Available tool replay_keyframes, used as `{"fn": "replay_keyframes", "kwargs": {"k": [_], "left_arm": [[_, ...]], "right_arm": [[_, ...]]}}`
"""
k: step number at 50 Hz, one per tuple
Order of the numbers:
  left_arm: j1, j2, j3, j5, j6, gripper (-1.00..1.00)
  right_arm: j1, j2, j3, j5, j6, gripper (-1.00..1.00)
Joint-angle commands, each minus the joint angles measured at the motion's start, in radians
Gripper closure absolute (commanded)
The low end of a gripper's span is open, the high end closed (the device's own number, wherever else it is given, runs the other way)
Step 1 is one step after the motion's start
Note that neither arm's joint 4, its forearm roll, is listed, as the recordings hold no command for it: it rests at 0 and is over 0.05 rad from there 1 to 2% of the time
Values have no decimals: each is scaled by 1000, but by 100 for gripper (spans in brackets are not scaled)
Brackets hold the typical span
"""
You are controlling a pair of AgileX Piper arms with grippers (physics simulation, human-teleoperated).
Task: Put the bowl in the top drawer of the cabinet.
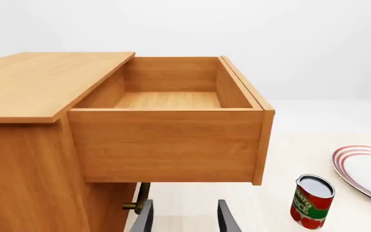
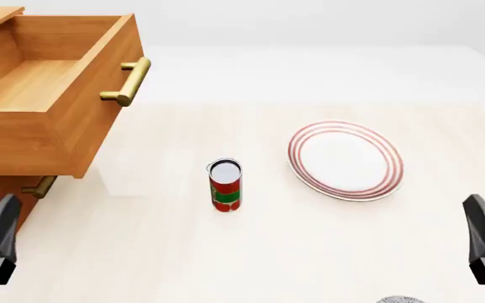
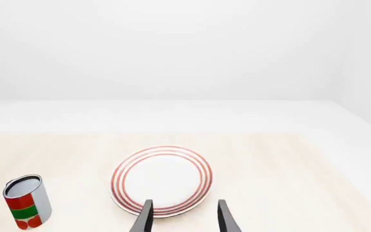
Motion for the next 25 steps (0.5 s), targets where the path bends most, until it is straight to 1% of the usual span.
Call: {"fn": "replay_keyframes", "kwargs": {"k": [1,18,25], "left_arm": [[-3,2,-2,-2,7,-100],[-26,-1,-5,-16,32,-100],[-36,-1,-27,-3,2,-100]], "right_arm": [[-1,5,-3,-1,0,-100],[-1,5,-3,-1,-1,-100],[-1,5,-3,-1,-1,-100]]}}
